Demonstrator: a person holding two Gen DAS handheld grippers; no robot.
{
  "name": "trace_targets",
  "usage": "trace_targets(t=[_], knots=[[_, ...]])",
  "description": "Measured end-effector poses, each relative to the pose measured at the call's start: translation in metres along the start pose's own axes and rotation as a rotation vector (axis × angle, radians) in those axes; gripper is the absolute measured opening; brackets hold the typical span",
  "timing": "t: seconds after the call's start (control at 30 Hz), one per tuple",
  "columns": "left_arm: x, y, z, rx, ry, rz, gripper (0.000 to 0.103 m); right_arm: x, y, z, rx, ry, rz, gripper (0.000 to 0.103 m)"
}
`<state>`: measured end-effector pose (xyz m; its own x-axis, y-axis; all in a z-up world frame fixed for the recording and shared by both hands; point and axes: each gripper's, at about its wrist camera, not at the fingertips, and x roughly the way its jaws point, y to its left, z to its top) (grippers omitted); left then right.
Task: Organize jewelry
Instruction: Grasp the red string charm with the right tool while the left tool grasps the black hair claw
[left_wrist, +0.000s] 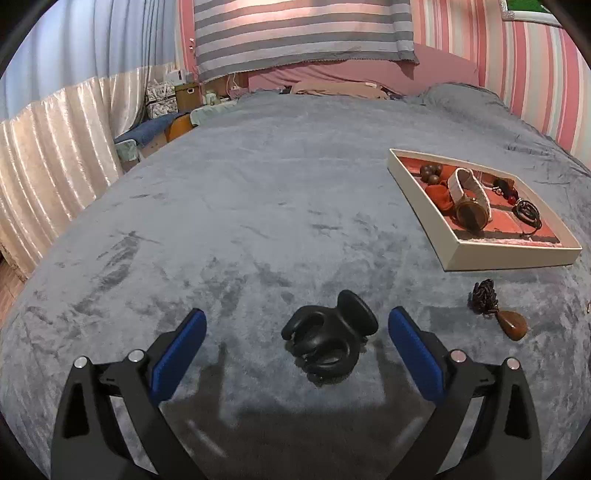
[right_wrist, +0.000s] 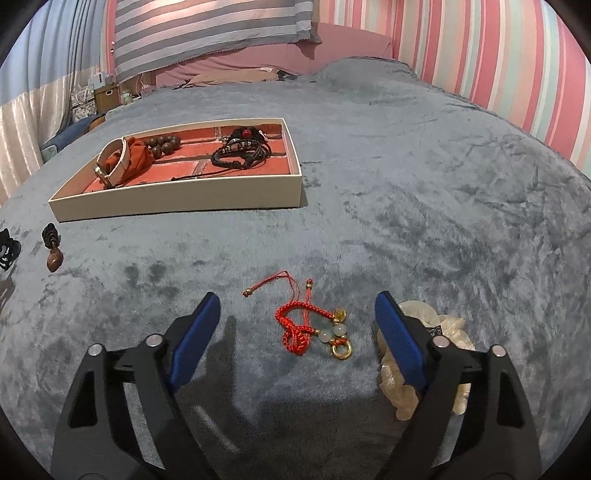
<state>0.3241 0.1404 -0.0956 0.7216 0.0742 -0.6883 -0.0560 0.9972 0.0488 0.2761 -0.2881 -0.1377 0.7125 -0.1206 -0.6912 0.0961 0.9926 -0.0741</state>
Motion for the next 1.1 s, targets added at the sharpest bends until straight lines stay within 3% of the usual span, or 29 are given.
trace_targets(t=[0.33, 0.5, 0.73, 1.1], knots=[[0.017, 0.007, -0.003, -0.018, 0.039, -0.023, 0.097, 0.008, 0.003, -0.001, -0.012, 0.038, 0.017, 0.05], [0.022, 0.007, -0.004, -0.014, 0.051, -0.034, 0.097, 0.017, 0.0, -0.002, 0.005, 0.07, 0.035, 0.045], [0.024, 0.006, -0.005, -0.016, 0.058, -0.057, 0.097, 0.017, 0.0, -0.003, 0.001, 0.065, 0.027, 0.015], [0.025, 0.003, -0.007, 0.001, 0.051, -0.065, 0.095, 0.019, -0.002, -0.003, 0.008, 0.073, 0.039, 0.008]])
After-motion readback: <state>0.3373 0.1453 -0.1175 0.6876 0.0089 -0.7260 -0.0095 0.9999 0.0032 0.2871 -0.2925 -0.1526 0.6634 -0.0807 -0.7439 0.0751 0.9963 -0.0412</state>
